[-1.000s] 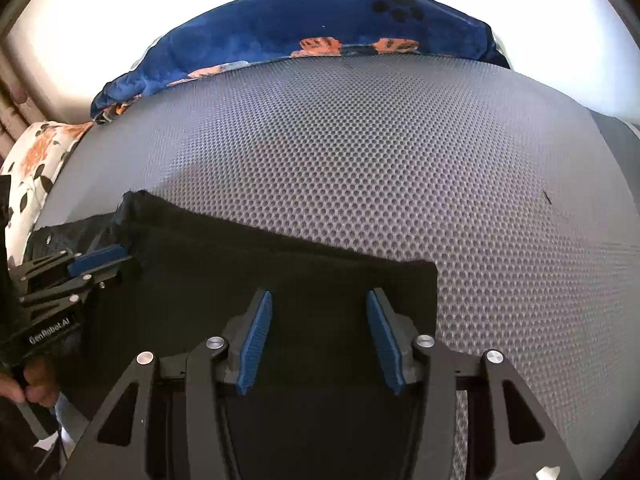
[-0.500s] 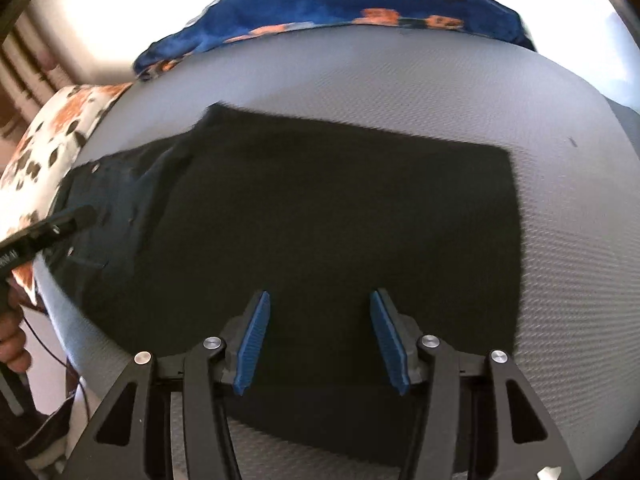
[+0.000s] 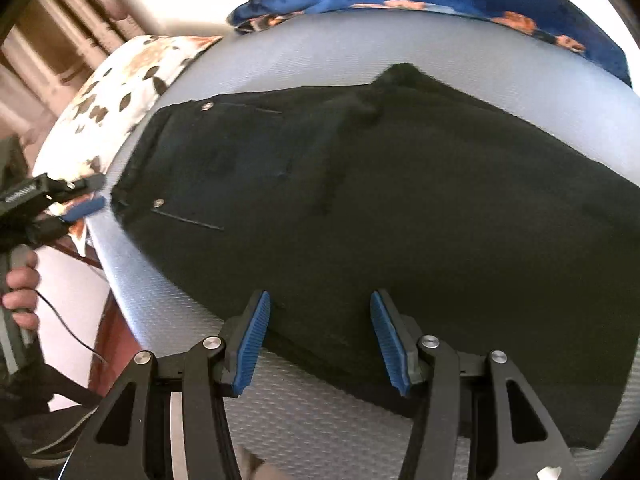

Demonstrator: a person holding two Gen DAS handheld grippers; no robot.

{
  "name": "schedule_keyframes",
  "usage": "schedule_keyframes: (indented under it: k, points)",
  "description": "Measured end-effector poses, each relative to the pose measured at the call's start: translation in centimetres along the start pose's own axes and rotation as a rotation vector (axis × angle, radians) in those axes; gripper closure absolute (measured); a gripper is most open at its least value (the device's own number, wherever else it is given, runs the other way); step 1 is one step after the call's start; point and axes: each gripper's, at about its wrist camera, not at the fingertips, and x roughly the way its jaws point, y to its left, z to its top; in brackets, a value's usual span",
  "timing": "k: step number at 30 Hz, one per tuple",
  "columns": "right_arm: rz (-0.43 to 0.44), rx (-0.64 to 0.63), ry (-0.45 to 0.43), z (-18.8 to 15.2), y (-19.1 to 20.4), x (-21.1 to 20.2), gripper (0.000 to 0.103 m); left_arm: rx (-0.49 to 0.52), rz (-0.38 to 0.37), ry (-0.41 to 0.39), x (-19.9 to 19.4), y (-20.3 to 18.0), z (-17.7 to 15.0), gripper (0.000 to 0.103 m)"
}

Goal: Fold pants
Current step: 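Grasp the waistband end with the left gripper and fold it onto the legs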

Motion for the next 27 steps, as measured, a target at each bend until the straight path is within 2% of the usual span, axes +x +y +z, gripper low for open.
schedule_keyframes:
  k: [2, 5, 8, 12, 16, 21, 27]
  points:
    - [0.015, 0.005, 0.003, 0.2, 0.3, 0.0, 0.043, -0.077, -0.032, 0.036, 0.5, 1.6, 0.0, 0.050]
    - [0.009, 0.017, 0.001, 0.4, 0.1, -0.3, 0.042, -0.136, -0.086, 0.071, 1.2, 3.3, 0.2, 0.050]
    - [-0.009, 0.043, -0.011, 0.6, -0.6, -0.6, 0.042, -0.136, -0.104, 0.084, 1.9, 4.1, 0.5, 0.050]
    - [-0.033, 0.084, -0.020, 0.9, -1.7, -1.0, 0.042, -0.124, -0.207, 0.119, 3.4, 4.7, 1.0, 0.049]
    - [-0.058, 0.096, -0.001, 1.2, -2.3, -0.4, 0.042, -0.074, -0.255, 0.127, 4.2, 4.4, 1.5, 0.044]
    - [-0.080, 0.086, 0.011, 1.4, -2.0, 0.2, 0.041, -0.108, -0.320, 0.135, 4.6, 5.0, 2.7, 0.044]
    - [-0.091, 0.090, 0.014, 1.4, -1.7, 0.5, 0.038, -0.046, -0.337, 0.109, 5.3, 4.2, 4.1, 0.044]
